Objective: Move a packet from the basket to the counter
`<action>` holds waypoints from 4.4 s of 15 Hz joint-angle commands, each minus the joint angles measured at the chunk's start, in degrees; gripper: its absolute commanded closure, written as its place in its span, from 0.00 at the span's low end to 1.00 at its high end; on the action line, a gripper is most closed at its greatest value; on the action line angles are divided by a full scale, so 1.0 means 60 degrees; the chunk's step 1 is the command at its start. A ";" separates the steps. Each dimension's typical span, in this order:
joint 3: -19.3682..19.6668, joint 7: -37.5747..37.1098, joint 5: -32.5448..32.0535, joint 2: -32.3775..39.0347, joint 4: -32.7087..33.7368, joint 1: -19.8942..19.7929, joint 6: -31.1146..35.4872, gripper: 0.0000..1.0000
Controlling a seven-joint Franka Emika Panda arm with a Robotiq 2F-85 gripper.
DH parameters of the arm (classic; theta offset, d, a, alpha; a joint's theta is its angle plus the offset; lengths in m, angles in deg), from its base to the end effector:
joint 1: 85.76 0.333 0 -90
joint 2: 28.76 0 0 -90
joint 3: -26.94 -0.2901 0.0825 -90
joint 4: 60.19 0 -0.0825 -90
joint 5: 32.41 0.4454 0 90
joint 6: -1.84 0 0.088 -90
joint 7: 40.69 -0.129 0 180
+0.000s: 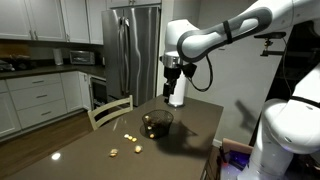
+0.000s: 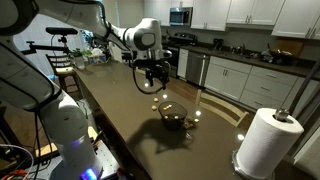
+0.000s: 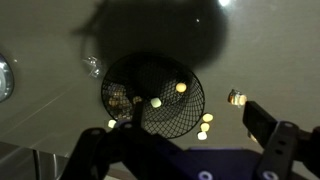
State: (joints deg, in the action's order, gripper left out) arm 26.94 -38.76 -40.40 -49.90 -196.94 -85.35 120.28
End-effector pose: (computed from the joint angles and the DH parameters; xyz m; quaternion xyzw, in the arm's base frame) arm 0.5042 -0.0063 0.3913 0.9964 0.0520 0.0238 0.0624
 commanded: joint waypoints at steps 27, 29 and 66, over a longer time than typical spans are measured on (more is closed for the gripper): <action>0.0093 0.6081 0.4939 0.6567 0.2911 -0.1781 0.1109 0.00; -0.0023 0.6264 0.5073 0.6844 0.3046 -0.1827 0.1118 0.00; -0.0982 0.5805 0.5727 0.7515 0.2640 -0.1792 0.3138 0.48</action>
State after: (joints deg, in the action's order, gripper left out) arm 22.12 -3.80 -7.12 -4.35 -179.78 -95.45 137.14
